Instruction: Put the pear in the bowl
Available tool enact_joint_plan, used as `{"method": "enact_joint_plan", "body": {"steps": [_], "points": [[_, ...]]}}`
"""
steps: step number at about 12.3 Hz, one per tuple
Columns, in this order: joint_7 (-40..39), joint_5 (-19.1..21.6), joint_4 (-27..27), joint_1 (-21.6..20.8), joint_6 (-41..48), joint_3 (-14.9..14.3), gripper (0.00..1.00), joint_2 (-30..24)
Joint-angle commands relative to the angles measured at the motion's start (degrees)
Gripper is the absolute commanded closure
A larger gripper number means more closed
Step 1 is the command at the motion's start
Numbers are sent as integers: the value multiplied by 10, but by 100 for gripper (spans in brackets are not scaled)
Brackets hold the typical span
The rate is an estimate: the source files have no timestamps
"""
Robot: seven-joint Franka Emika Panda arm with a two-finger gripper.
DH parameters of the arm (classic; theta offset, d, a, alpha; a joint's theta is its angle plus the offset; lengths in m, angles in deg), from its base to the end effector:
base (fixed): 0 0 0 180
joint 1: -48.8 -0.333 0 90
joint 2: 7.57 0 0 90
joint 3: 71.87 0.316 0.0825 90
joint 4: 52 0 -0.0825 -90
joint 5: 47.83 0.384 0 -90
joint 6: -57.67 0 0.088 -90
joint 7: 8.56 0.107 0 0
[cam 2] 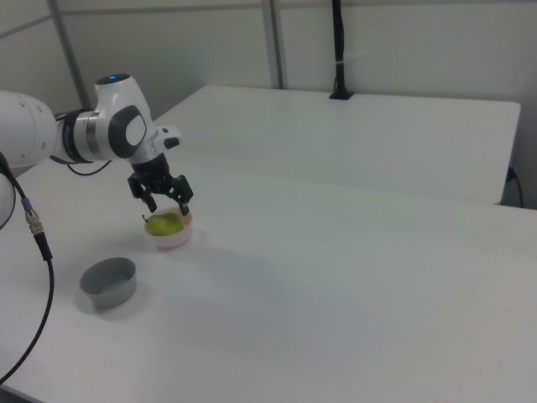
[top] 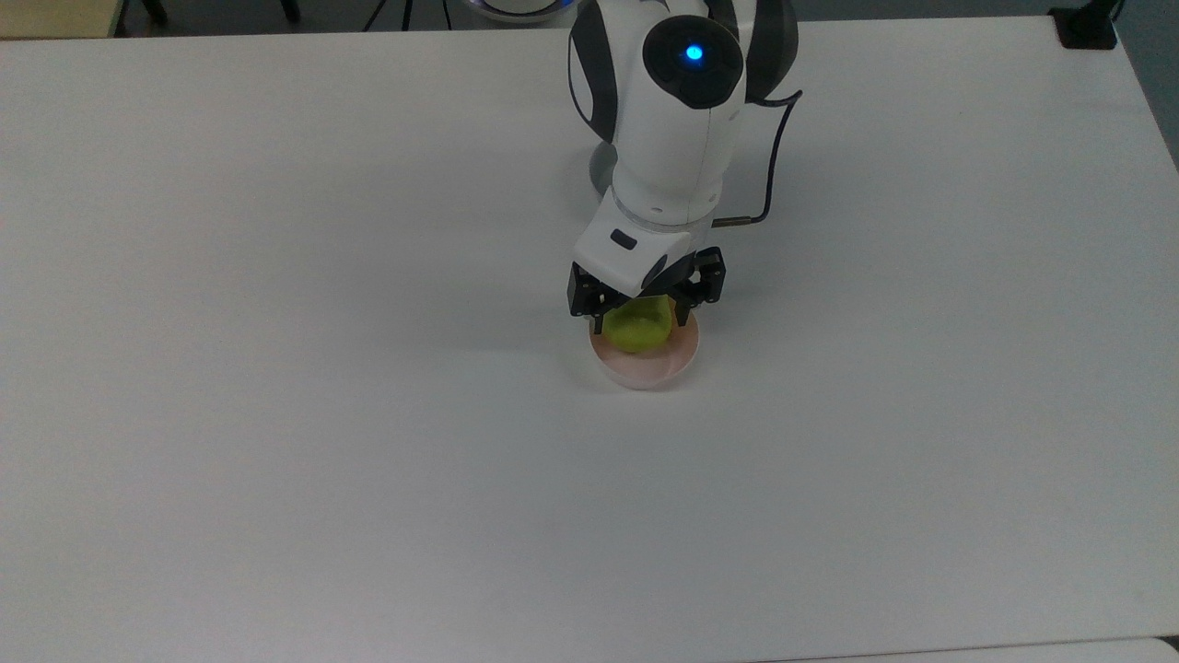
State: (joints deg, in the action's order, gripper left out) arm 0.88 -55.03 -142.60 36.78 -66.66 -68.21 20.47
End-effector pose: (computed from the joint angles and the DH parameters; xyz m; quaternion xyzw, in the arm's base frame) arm 0.6732 0.1775 0.3644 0.9946 0.0825 0.0575 0.0269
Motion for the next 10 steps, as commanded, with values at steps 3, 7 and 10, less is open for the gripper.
{"method": "enact_joint_plan", "body": {"steps": [3,7,10], "points": [[20,-6,-2,-6,-9,-7,0,-5],[16,-5,2,4,34,-15,0,-45],[7,-3,2,30,114,-15,0,-108]]}}
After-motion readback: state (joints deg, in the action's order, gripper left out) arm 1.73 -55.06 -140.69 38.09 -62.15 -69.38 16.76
